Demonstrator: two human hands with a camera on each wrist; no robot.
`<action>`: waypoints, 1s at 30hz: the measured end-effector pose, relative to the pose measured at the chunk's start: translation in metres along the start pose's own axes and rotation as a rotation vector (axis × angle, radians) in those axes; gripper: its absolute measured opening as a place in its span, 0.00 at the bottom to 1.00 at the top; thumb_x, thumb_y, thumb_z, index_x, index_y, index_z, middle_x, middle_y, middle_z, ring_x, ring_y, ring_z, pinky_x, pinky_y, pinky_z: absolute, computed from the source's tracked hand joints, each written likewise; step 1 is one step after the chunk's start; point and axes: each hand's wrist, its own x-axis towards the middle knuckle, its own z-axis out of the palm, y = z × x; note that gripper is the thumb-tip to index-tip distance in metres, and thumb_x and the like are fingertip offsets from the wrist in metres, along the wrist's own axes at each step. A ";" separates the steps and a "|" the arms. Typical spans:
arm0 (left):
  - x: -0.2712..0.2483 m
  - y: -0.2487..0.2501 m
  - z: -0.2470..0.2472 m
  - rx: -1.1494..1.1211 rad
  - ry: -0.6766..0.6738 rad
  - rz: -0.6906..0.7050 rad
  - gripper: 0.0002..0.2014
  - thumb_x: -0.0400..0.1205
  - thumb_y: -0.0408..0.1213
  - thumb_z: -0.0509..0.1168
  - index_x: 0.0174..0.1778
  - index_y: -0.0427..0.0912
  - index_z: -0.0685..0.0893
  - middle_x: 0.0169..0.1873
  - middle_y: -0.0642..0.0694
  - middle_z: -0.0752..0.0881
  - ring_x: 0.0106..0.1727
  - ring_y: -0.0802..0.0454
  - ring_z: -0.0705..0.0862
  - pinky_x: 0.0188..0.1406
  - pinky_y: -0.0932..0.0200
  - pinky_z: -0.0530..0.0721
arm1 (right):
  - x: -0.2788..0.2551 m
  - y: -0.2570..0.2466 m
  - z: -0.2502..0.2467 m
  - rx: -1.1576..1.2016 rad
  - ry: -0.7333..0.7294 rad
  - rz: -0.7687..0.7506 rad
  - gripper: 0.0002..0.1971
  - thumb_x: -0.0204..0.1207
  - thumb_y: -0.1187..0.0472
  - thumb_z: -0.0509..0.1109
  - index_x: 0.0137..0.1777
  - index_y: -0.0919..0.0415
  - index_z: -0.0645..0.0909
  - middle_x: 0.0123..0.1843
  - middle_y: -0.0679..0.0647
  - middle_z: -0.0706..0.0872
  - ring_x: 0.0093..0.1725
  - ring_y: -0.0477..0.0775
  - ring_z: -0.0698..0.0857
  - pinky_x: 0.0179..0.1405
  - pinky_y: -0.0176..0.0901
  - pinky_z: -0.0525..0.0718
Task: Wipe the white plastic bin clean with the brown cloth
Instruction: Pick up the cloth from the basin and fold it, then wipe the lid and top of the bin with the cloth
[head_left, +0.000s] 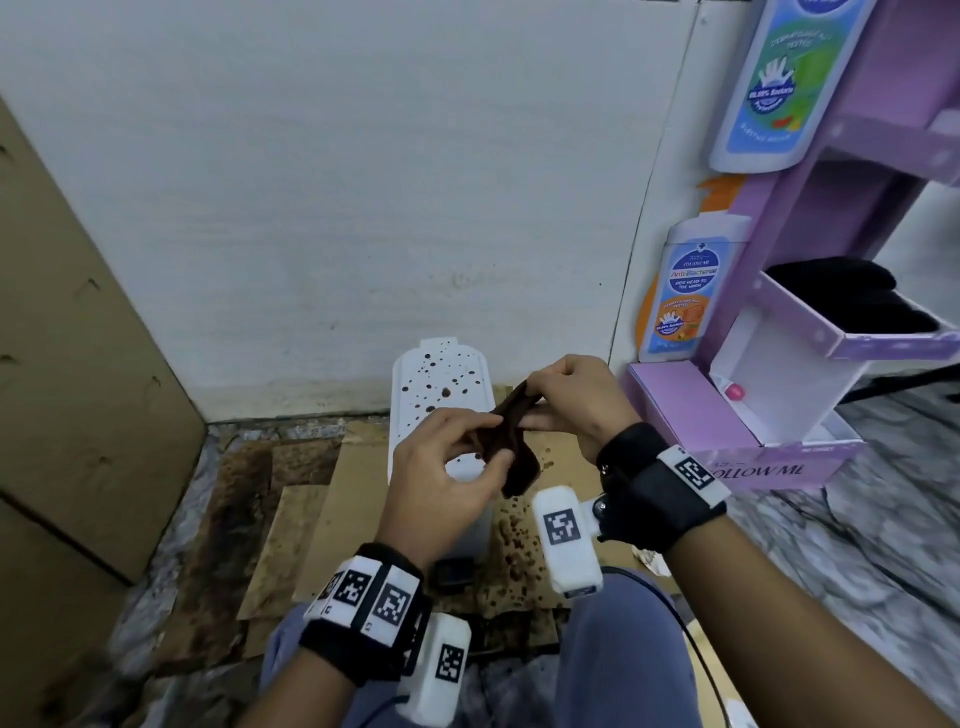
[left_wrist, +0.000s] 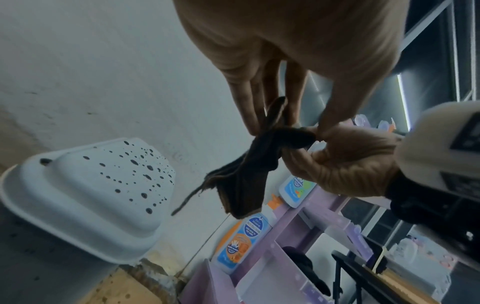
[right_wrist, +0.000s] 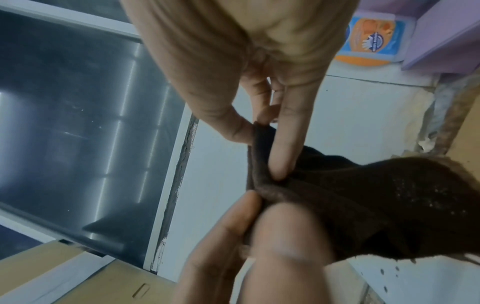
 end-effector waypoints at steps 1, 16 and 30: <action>0.000 0.000 -0.001 0.036 -0.004 0.006 0.18 0.71 0.38 0.81 0.57 0.43 0.91 0.53 0.51 0.88 0.54 0.65 0.86 0.57 0.73 0.83 | -0.002 -0.001 0.000 0.023 -0.010 0.007 0.09 0.73 0.73 0.67 0.35 0.63 0.73 0.48 0.66 0.87 0.35 0.62 0.92 0.37 0.50 0.90; 0.026 0.007 -0.043 -0.065 0.015 -0.197 0.16 0.78 0.25 0.75 0.41 0.56 0.90 0.41 0.58 0.91 0.38 0.63 0.86 0.46 0.65 0.87 | -0.021 -0.018 -0.028 -0.415 -0.402 -0.166 0.04 0.73 0.61 0.74 0.43 0.58 0.80 0.43 0.57 0.88 0.43 0.57 0.82 0.49 0.58 0.82; 0.041 -0.058 -0.023 -0.205 -0.032 -0.543 0.13 0.79 0.21 0.72 0.42 0.46 0.90 0.45 0.39 0.90 0.43 0.46 0.89 0.41 0.56 0.91 | 0.022 0.051 0.007 -0.285 -0.396 -0.265 0.06 0.76 0.66 0.73 0.51 0.58 0.85 0.37 0.59 0.90 0.41 0.57 0.91 0.43 0.55 0.91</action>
